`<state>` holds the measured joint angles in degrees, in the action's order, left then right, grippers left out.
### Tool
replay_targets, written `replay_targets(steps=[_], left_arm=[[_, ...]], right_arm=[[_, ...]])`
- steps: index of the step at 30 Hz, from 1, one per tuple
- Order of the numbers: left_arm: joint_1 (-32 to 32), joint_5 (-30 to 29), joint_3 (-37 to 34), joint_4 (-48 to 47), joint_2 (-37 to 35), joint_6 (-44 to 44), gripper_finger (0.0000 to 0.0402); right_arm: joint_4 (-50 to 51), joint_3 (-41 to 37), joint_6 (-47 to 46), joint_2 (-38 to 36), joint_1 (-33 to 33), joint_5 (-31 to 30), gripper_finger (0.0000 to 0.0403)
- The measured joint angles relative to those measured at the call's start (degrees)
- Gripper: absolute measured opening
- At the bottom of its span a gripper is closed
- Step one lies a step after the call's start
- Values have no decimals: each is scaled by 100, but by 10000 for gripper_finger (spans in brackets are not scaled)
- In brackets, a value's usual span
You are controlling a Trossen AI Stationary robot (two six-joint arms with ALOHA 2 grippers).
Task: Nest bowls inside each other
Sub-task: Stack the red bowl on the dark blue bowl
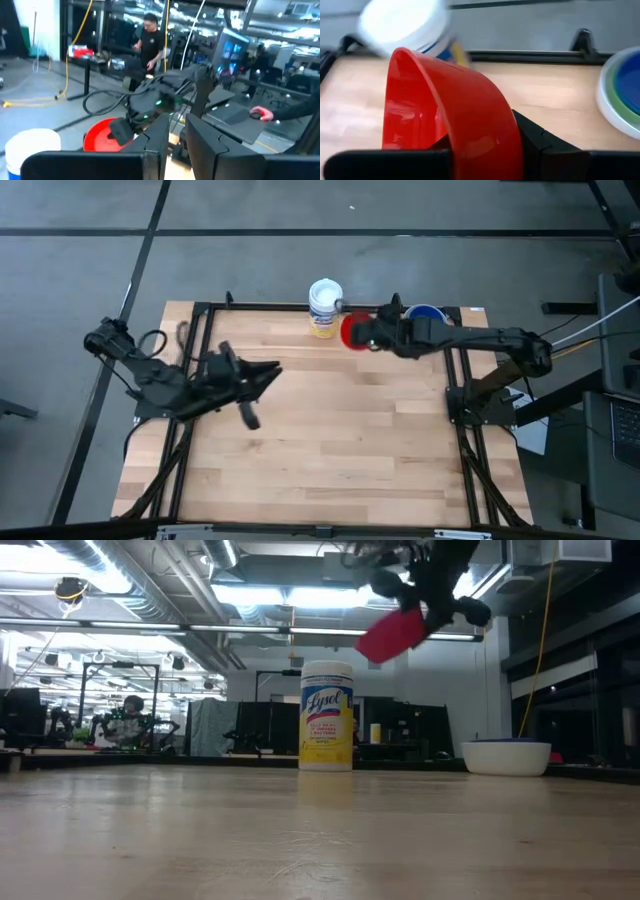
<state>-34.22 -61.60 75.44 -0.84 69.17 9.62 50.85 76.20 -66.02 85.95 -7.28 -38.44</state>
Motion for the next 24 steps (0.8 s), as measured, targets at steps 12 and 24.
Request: replay_targets(steps=[12,24], left_arm=[[-1463,-1227,-7,861,34,-1499,60],[-2137,-1867,-11,843,89,-1791,60]], right_arm=[[438,-896,-3655,-940,-1190,-424,87],[-504,-3715,-5154,-3414,-1256,-487,87]])
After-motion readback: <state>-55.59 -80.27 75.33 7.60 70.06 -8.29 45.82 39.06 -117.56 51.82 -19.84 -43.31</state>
